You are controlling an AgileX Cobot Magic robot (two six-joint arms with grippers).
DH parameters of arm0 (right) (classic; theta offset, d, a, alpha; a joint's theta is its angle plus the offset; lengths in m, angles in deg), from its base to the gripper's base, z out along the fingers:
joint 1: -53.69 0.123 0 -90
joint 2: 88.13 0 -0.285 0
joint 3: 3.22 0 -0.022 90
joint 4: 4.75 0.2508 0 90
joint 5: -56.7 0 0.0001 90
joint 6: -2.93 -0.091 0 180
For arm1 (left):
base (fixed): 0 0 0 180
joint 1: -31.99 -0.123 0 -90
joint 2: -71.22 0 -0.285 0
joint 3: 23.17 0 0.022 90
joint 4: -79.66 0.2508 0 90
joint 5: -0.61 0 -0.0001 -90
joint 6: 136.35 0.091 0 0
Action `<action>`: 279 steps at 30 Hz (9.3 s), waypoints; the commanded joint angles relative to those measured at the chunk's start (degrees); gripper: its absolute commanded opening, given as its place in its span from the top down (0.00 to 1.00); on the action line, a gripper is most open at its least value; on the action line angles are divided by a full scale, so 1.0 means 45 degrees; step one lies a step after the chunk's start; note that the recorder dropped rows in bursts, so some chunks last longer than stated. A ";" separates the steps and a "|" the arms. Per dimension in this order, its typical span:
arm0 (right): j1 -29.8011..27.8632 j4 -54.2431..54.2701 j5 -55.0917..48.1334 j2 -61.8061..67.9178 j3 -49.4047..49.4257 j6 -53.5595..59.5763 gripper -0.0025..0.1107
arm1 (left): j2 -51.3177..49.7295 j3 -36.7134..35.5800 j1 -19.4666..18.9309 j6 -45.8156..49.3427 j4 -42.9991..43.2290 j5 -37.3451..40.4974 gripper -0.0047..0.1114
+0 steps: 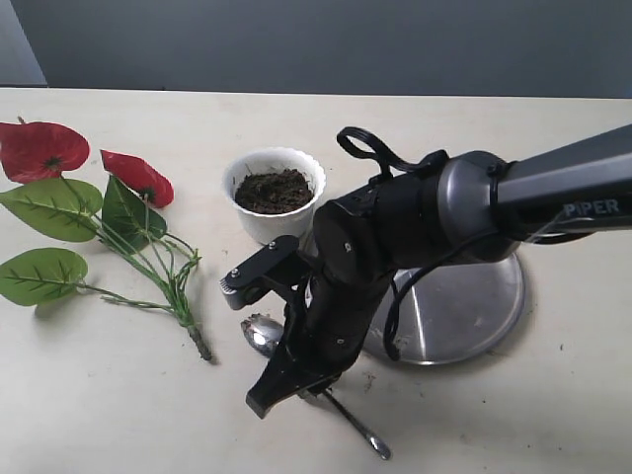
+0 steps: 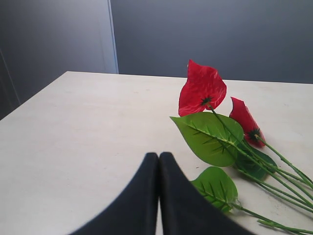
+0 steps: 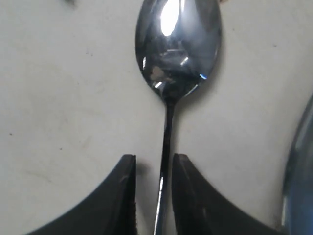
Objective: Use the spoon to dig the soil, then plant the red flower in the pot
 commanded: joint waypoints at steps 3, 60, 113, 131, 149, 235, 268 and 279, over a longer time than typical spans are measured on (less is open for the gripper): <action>0.0038 0.0046 0.0219 0.0175 -0.0066 0.0121 0.74 | 0.0029 -0.0047 -0.0004 -0.0031 0.0104 -0.0125 0.96; 0.0038 -1.7390 -0.4000 0.0568 -0.6182 0.4563 0.98 | 0.0029 -0.0047 -0.0004 -0.0031 0.0104 -0.0093 0.96; 0.0920 -1.8464 -0.4253 0.2774 -0.6108 0.5919 0.98 | 0.0029 -0.0047 -0.0004 -0.0031 0.0104 -0.0091 0.96; 0.0827 -2.0020 -0.5464 0.2376 -0.6168 0.3985 0.98 | 0.0029 -0.0047 -0.0004 -0.0031 0.0104 -0.0091 0.96; 0.0827 -1.8570 -0.5167 0.2809 -0.6142 0.3642 0.98 | 0.0029 -0.0047 -0.0004 -0.0031 0.0104 -0.0115 0.96; -0.5945 -0.2059 -0.2507 0.1070 -0.2812 -0.0208 0.82 | 0.0029 -0.0047 -0.0004 -0.0031 0.0104 -0.0148 0.96; -0.1957 0.3828 -0.0931 -0.1698 -0.5641 0.4431 0.56 | 0.0029 -0.0047 -0.0004 -0.0031 0.0104 -0.0116 0.96; -0.1062 0.0393 -0.3646 0.2792 -1.1838 0.0842 0.56 | 0.0029 -0.0047 -0.0004 -0.0031 0.0104 -0.0116 0.96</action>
